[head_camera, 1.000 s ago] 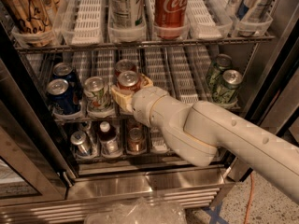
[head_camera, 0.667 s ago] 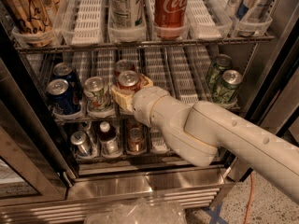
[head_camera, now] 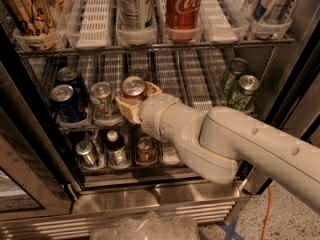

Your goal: Pick coke can from bottom shelf of fridge

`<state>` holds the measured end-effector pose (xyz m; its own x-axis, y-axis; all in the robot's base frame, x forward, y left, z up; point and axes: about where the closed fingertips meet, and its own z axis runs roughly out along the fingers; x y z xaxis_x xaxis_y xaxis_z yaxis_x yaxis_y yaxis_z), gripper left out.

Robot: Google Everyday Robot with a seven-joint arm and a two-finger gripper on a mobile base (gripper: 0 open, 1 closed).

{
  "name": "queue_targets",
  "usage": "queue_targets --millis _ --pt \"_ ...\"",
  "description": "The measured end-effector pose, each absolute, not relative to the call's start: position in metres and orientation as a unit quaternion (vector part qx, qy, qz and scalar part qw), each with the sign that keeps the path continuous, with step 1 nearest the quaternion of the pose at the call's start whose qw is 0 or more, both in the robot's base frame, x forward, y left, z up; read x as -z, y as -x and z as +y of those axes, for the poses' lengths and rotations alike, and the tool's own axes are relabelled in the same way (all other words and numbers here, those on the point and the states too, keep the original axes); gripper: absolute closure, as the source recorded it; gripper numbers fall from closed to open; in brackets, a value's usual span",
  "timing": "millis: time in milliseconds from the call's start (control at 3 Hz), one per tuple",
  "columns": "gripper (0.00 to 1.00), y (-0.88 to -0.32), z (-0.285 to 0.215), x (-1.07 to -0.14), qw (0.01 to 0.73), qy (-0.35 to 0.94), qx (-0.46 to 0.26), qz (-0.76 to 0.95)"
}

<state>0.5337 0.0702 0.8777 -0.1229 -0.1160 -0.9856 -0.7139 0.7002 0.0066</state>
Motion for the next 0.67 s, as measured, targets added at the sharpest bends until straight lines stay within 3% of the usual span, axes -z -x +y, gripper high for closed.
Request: queue_targets --millis 667 --pt "1.00 -0.5309 0.0721 -0.8840 0.599 0.300 -0.250 0.699"
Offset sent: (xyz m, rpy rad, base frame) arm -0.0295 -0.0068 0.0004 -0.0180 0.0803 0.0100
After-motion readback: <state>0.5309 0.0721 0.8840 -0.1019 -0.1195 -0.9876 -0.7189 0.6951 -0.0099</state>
